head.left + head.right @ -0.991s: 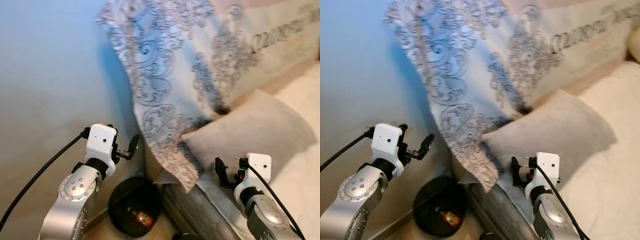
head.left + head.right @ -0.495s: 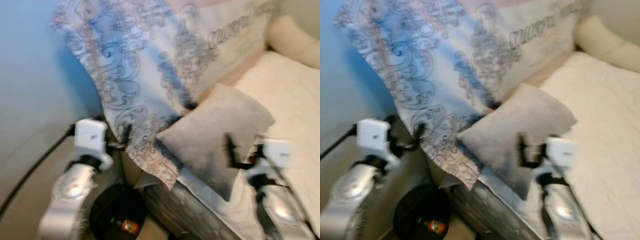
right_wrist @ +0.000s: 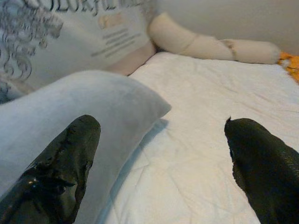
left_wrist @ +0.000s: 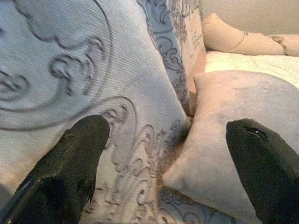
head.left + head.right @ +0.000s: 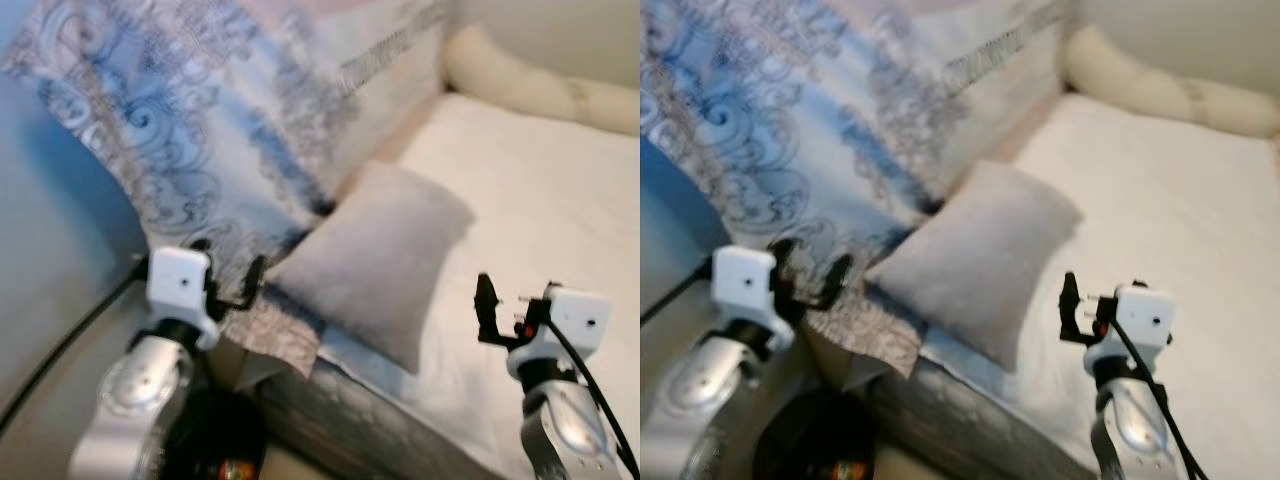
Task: Clean up the room
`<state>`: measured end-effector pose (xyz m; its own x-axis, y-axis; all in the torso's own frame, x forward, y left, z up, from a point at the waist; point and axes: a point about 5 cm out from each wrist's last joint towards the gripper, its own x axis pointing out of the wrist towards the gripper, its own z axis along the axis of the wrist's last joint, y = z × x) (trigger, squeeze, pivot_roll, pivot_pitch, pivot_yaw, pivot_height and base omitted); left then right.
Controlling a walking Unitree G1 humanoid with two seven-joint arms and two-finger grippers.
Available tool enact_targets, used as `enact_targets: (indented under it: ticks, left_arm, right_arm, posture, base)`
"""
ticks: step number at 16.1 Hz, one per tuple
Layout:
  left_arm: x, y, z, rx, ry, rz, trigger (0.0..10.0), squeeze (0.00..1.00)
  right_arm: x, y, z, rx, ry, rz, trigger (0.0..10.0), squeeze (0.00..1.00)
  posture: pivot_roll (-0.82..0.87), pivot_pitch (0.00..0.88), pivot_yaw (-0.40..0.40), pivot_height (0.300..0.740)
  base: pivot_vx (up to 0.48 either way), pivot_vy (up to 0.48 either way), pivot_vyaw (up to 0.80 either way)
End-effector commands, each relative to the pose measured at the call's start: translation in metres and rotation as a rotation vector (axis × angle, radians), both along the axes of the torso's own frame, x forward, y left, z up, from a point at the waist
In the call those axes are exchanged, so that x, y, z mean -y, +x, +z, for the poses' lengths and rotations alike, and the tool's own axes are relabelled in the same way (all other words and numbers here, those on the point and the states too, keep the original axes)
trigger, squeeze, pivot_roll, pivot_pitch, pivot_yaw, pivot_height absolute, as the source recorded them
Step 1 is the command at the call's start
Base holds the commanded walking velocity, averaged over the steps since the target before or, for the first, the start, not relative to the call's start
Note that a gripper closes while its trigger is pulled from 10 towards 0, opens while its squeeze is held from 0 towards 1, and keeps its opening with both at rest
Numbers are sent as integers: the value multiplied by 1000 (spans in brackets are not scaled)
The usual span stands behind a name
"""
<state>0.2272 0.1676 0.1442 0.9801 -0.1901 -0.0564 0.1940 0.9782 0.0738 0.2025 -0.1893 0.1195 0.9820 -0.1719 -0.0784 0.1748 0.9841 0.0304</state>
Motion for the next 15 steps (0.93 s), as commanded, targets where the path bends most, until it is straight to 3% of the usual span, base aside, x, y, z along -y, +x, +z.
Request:
enact_targets:
  ticks: [1, 9, 13, 15]
  left_arm:
    - [-5, 0, 2, 4, 1, 14, 10000, 0]
    - [-2, 7, 8, 25, -21, 21, 10000, 0]
    - [2, 12, 5, 23, -25, 29, 10000, 0]
    - [5, 14, 4, 24, -26, 31, 10000, 0]
  right_arm:
    - [-1, -1, 0, -2, 15, -13, 10000, 0]
    - [-1, 5, -6, -49, 47, 16, 10000, 0]
    - [-9, 14, -21, -176, 70, 203, 10000, 0]
    - [-3, 19, -18, -157, 84, 176, 10000, 0]
  posture:
    - [50, 0, -14, 740]
    - [35, 0, -3, 740]
    - [25, 0, -1, 740]
    - [31, 0, -14, 740]
  base:
    - [0, 0, -800]
    - [0, -337, -761]
    - [0, -423, 0]
    - [0, -422, 0]
